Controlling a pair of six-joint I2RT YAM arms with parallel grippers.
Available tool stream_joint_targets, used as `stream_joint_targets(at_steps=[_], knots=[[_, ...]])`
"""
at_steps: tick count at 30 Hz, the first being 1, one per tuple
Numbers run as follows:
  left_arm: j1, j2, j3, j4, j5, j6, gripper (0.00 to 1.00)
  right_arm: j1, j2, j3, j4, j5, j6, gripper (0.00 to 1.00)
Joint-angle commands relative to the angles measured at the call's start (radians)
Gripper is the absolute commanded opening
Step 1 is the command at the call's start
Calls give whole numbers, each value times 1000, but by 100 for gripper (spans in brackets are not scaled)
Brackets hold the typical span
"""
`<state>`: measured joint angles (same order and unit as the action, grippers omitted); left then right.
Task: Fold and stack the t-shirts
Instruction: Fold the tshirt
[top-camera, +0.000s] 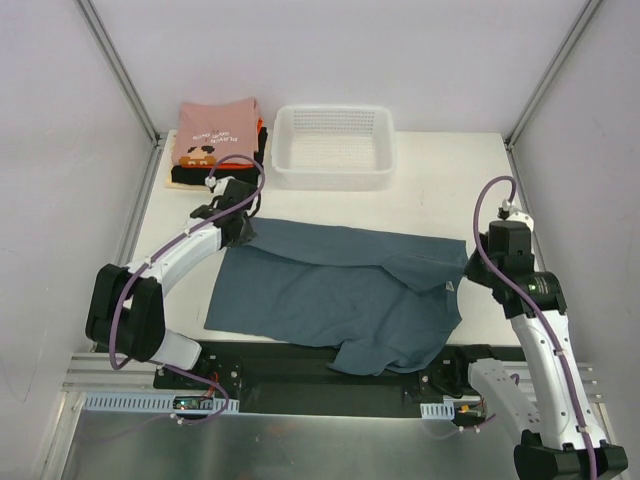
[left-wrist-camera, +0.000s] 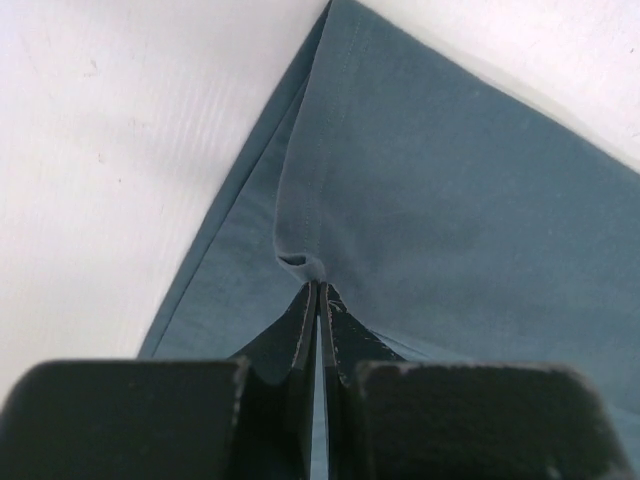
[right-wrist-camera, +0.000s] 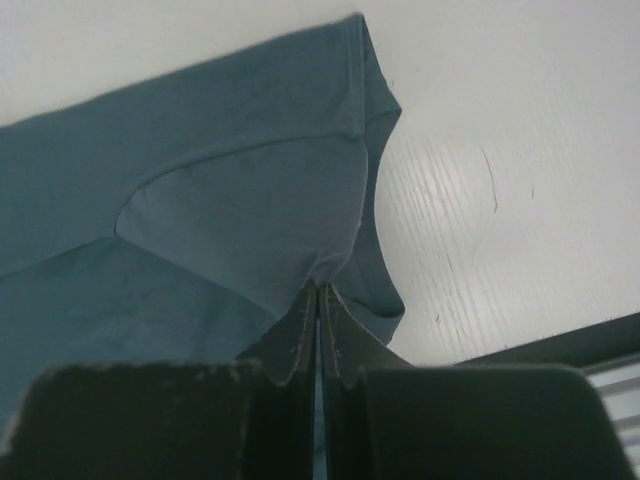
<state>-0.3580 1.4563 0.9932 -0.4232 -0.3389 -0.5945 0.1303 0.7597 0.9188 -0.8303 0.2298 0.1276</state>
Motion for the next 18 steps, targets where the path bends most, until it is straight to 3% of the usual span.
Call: stream_joint_targets(at_steps=[1, 3, 5, 6, 7, 8, 9, 11, 12, 15, 18], knots=[[5, -76, -43, 9, 1, -34, 2, 0, -33, -49, -142, -24, 59, 3], [5, -89, -56, 1, 5, -36, 13, 0, -49, -84, -194, -21, 98, 7], [5, -111, -73, -8, 9, -47, 30, -1, -69, -116, -231, -17, 119, 14], [5, -120, -79, -14, 9, -51, 38, -1, -77, -124, -239, -14, 138, 26], [5, -135, -83, -18, 8, -54, 54, 0, -82, -129, -243, -17, 136, 34], [5, -140, -80, -19, 12, -54, 78, -1, -86, -127, -244, -14, 132, 43], [7, -146, -77, -23, 17, -53, 85, 0, -85, -121, -239, -7, 127, 58], [5, -163, -61, -23, 46, -50, 99, 0, -68, -106, -228, 26, 106, 74], [5, -166, -56, -23, 60, -48, 99, -1, -57, -86, -224, 32, 99, 87], [5, -159, -31, -19, 130, -44, 99, 0, -17, -80, -149, -21, 63, 100], [4, -88, -4, -9, 181, -41, 99, -1, 42, -112, -23, -139, 38, 97]])
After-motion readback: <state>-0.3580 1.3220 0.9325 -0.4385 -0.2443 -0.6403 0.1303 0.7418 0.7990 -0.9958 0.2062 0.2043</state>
